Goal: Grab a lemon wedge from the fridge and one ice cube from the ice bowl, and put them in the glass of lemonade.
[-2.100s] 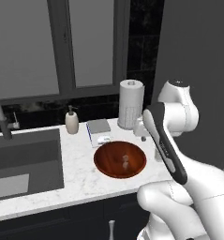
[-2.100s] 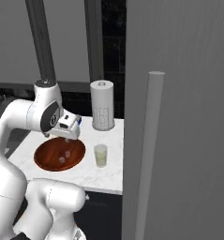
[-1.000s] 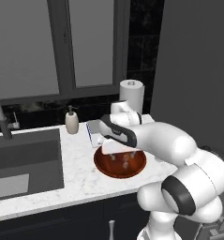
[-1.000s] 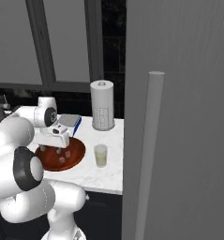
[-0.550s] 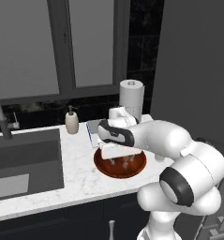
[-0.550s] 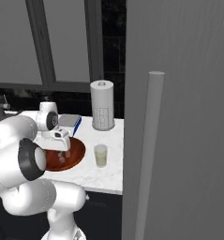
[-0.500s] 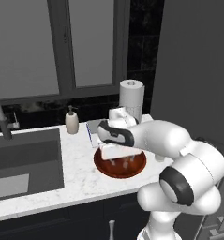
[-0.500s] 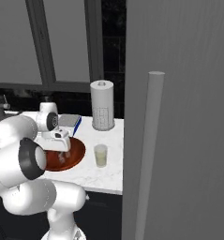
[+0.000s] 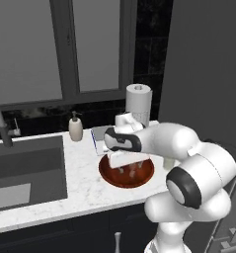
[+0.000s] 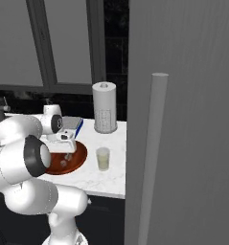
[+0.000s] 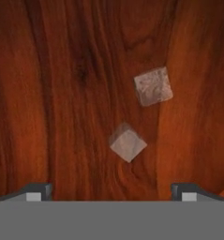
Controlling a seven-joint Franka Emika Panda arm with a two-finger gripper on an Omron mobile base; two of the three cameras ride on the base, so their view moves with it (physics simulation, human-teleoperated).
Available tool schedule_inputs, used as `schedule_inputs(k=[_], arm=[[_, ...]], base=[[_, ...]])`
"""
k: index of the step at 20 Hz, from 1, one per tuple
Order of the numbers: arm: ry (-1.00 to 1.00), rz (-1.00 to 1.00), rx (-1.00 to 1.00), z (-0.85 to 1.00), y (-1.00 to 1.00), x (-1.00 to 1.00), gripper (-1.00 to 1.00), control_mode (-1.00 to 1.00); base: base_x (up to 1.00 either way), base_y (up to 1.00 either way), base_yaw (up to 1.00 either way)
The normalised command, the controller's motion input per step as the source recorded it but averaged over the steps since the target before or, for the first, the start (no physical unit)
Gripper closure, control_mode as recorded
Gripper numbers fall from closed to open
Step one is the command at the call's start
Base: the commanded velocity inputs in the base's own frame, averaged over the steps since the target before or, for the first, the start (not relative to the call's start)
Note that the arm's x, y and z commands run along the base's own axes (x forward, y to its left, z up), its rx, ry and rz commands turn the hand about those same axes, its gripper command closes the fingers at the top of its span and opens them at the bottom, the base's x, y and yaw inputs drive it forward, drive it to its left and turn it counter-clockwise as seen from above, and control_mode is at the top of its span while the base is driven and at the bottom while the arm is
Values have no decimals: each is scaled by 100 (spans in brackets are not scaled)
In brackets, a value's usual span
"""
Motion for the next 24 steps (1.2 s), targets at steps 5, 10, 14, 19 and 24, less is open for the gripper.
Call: schedule_inputs(k=[5, 10, 14, 19, 24], arm=[[0, 3, 0, 0, -1, 9, -100, -100], [-3, 0, 0, -17, 0, 0, -100, -100], [-9, 0, 0, -37, 0, 0, -100, -100], [-40, 1, 0, 0, 0, -12, -100, -100], [-22, 0, 0, 0, 0, -11, -100, -100]], base=[[0, 0, 0], [0, 0, 0], [0, 0, 0], [0, 0, 0], [0, 0, 0]])
